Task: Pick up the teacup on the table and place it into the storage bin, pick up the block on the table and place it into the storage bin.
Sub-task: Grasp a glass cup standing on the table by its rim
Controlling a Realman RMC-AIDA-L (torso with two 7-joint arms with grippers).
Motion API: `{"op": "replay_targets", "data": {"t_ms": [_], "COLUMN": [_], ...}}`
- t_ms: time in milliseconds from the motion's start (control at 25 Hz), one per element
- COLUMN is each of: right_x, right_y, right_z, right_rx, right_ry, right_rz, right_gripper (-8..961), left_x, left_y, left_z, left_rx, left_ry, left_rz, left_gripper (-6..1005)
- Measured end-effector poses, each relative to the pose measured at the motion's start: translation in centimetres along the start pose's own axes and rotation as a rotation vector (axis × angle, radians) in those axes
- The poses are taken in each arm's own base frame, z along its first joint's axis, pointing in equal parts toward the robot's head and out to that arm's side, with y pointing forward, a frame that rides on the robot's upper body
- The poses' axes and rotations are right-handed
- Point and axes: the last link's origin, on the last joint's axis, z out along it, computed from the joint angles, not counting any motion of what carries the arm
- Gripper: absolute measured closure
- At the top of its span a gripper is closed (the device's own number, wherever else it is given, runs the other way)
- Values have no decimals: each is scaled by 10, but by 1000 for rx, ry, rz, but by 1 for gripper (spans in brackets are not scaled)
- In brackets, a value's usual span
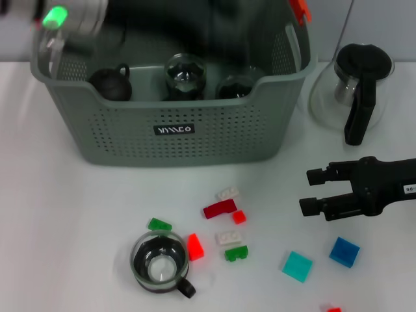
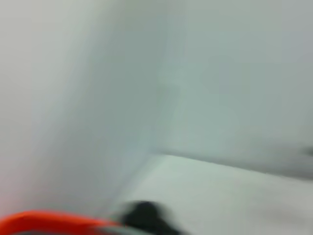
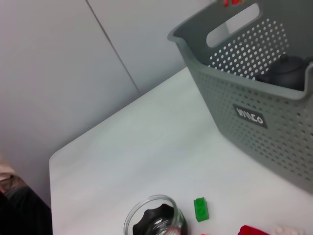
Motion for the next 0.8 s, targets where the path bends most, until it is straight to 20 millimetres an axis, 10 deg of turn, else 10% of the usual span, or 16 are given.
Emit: {"op": "replay_targets", "data": {"t_ms": [200,800], "right_x": [0,6], "right_y": [-2,-5], "right_z": [-2,5], "right_rx": [11,24], "right_ry": [-12,-34], "right_rz": [7,57], "right_gripper": [62,63], "left_x": [-35,-116], "left_y": [59,85], "left_z": [-15,5], "left_rx": [-208,-320], "left_ry": [-191,-661], "left_rz": [214,321], "left_gripper": [171,189]}}
